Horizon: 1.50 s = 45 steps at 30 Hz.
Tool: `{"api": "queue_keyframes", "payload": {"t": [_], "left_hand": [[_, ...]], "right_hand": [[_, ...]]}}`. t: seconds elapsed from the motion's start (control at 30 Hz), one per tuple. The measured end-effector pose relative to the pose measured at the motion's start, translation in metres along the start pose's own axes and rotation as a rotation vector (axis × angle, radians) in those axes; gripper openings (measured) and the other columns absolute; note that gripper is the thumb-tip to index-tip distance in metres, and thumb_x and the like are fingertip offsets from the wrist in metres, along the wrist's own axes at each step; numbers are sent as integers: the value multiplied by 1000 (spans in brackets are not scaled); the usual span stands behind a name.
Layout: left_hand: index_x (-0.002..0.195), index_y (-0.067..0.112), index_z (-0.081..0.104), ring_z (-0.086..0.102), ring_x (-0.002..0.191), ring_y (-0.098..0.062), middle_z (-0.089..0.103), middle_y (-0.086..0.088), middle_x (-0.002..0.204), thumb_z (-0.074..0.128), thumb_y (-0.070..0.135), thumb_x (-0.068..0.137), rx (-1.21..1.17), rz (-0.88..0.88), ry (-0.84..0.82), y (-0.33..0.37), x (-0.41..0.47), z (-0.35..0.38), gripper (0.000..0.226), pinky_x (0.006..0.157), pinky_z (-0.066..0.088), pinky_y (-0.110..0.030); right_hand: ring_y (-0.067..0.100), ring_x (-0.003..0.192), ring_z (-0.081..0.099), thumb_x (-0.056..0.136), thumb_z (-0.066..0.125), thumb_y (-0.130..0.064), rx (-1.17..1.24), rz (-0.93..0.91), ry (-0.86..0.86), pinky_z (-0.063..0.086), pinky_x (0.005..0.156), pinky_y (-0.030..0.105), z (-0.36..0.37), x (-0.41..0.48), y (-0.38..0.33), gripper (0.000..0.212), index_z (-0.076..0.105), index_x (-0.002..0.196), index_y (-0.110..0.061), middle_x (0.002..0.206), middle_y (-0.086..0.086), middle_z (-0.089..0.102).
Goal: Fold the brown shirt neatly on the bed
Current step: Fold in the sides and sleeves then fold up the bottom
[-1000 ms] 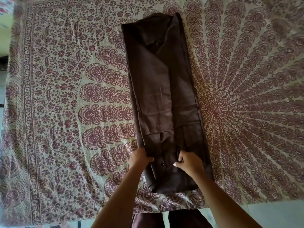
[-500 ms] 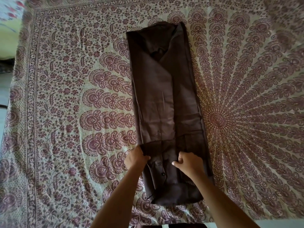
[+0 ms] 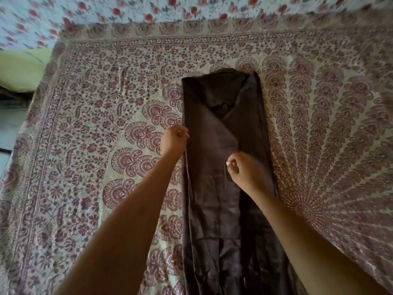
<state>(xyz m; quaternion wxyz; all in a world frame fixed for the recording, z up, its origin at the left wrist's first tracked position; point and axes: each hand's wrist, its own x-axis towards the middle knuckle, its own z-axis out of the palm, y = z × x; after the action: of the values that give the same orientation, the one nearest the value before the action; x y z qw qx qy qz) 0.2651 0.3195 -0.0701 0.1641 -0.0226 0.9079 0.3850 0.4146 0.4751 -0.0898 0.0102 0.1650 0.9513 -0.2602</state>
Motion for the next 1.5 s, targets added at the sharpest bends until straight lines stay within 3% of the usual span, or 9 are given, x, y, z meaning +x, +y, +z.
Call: {"api": "queue_keyframes", "payload": {"t": [0.13, 0.37, 0.73, 0.93, 1.07, 1.13, 1.2, 1.3, 1.5], "left_hand": [[103, 19, 62, 66, 89, -32, 71, -11, 100, 50, 9, 84, -69, 47, 93, 28, 72, -4, 25, 79, 55, -42], [115, 20, 54, 57, 79, -22, 65, -7, 99, 53, 16, 86, -71, 6, 1, 55, 174, 7, 29, 68, 47, -31], [73, 23, 57, 59, 78, -13, 62, 1, 86, 66, 1, 80, -477, -52, -58, 43, 248, 34, 25, 60, 53, -22], [93, 16, 56, 51, 83, -11, 56, 4, 97, 68, 20, 82, 154, 166, 203, 39, 246, 43, 17, 61, 37, -19], [94, 14, 59, 56, 76, -13, 65, -1, 92, 52, 23, 91, 29, 359, 384, 42, 209, 45, 12, 63, 49, -28], [100, 13, 62, 60, 80, -18, 67, -4, 94, 44, 25, 94, 125, 627, 323, 28, 181, 54, 23, 72, 49, -31], [125, 15, 56, 53, 121, -22, 59, -5, 129, 30, 37, 93, 347, 742, 83, 8, 163, 65, 47, 103, 36, -38], [149, 17, 15, 7, 147, -18, 12, -3, 158, 4, 56, 85, 646, 621, -128, -17, 169, 72, 76, 119, 3, -37], [150, 16, 3, 1, 147, -19, 2, -2, 159, 15, 53, 97, 809, 435, -155, 10, 235, 59, 66, 118, -2, -45]], "right_hand": [[26, 92, 61, 85, 57, -19, -32, -86, 52, 50, 78, 43, -1, 64, -2, 16, 60, 100, -14, 101, 4, 63], [24, 113, 54, 89, 56, -22, 54, -51, 49, 47, 92, 41, 22, 150, -6, 37, 50, 125, -14, 125, 5, 55], [20, 99, 61, 95, 49, -25, 74, 69, 21, 45, 74, 31, 51, 187, 14, 34, 46, 128, -21, 110, 1, 64], [25, 84, 64, 84, 63, -19, -124, 24, 231, 48, 71, 39, 70, 180, 14, 31, 57, 113, -13, 95, 5, 65], [26, 103, 60, 80, 58, -17, -288, -49, 335, 47, 83, 41, 71, 170, 7, 35, 56, 116, -16, 113, 6, 62], [24, 122, 51, 85, 43, -25, -318, -207, 244, 39, 99, 39, 72, 166, 6, 42, 53, 125, -13, 130, 6, 56], [23, 132, 42, 89, 35, -34, -364, -290, 114, 25, 110, 36, 78, 159, 8, 51, 47, 133, -9, 140, 9, 47], [24, 136, 37, 91, 31, -44, -405, -179, 22, 20, 114, 36, 85, 149, 14, 61, 38, 138, -6, 146, 13, 38], [26, 137, 34, 92, 28, -46, -354, -166, -35, 20, 116, 37, 84, 148, 15, 65, 32, 141, -4, 149, 15, 32]]}}
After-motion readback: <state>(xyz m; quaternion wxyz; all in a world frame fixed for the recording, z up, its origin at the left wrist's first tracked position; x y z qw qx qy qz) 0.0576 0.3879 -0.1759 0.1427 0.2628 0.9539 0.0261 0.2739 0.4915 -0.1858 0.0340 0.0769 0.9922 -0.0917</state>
